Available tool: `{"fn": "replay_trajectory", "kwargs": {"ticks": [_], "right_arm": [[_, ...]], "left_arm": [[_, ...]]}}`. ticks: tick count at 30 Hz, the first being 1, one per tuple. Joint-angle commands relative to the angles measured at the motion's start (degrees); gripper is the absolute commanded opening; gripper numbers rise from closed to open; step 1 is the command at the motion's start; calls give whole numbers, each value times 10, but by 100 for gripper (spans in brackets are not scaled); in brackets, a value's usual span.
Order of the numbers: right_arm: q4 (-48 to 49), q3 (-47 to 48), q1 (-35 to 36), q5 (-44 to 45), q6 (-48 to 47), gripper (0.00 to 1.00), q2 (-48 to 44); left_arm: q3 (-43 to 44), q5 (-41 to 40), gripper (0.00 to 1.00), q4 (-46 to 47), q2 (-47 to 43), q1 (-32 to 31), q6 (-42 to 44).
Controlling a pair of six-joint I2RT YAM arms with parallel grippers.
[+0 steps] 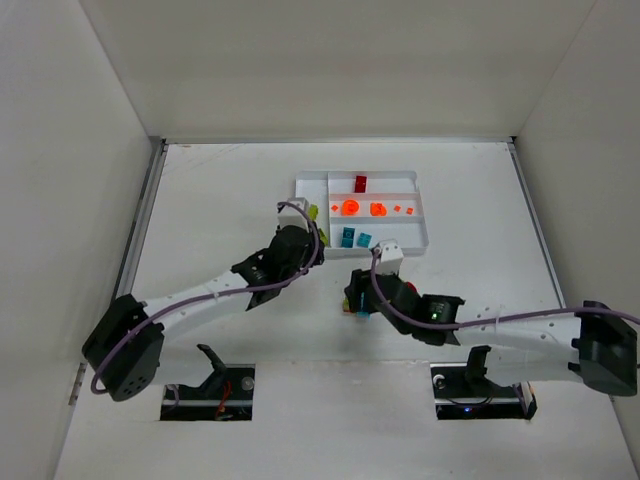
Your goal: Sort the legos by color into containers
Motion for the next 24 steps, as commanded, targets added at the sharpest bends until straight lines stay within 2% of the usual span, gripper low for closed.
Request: {"fn": "replay_trajectory", "kwargs": {"ticks": [1,4,8,13,24], "right_arm": [[-128,20,57,59,80,69,-3],[-183,44,78,60,119,74,18],[-227,72,88,57,148,74,66],[-228,79,88,47,160,72,104],[-184,78,66,45,157,57,156]], "left_arm": [[-42,-7,36,-33,-37,-4,-44],[-73,-10,36,-37,-62,-17,-61],[-101,-2,36,-38,-85,-30,-91],[-125,-2,38,-38,-111,-56,-110],[-164,23,44,-38,-152,-75,-158]]}}
